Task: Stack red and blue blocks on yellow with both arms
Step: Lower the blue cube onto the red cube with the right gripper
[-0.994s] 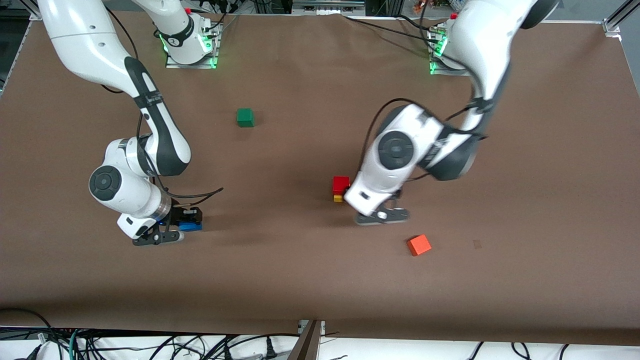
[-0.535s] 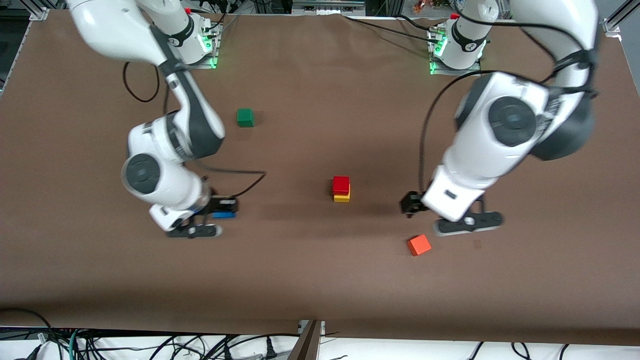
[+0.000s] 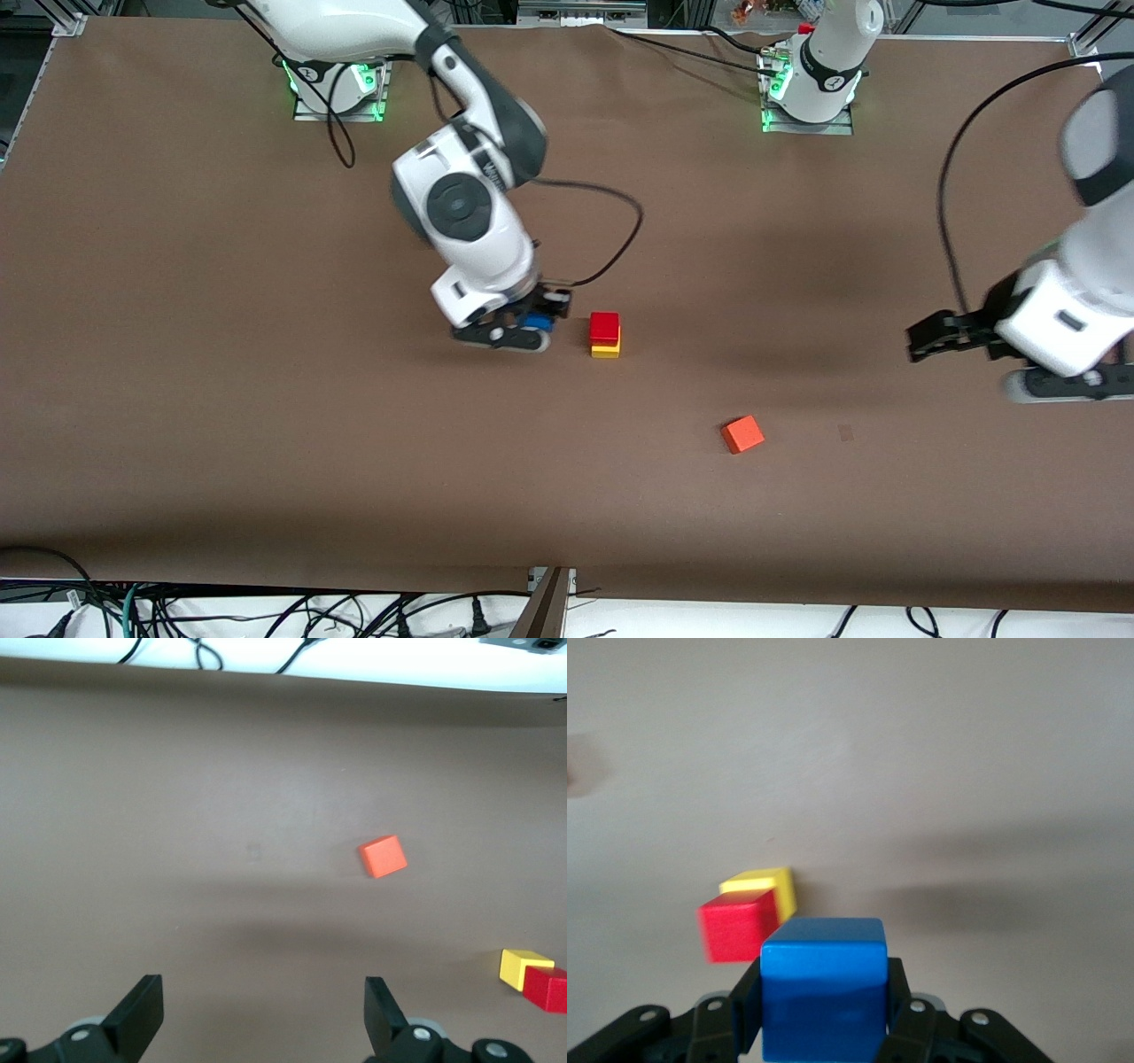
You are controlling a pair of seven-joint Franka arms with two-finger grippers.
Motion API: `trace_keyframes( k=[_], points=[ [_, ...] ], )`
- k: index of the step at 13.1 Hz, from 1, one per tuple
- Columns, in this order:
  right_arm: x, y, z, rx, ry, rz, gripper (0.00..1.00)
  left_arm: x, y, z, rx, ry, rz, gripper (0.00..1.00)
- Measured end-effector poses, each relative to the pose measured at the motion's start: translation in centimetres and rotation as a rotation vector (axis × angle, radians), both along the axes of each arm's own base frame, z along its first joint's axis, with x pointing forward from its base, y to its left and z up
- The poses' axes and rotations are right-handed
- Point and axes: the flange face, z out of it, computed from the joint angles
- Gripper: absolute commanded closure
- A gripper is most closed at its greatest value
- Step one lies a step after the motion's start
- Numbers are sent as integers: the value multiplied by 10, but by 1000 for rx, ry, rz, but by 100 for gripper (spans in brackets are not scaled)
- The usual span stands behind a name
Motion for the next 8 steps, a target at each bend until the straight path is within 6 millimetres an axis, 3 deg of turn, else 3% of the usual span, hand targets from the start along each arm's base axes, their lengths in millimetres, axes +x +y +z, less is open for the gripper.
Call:
trace_keyframes(
  k=[2, 4, 8],
  points=[
    [-14, 29, -4, 18, -13, -21, 56, -4, 26, -3, -6, 41, 11, 0],
    [-24, 48, -18, 24, -29, -17, 56, -9, 34, -6, -2, 82, -19, 0],
    [-25, 61, -48, 10, -85, 12, 55, -35, 41, 14, 2, 106, -17, 0]
  ],
)
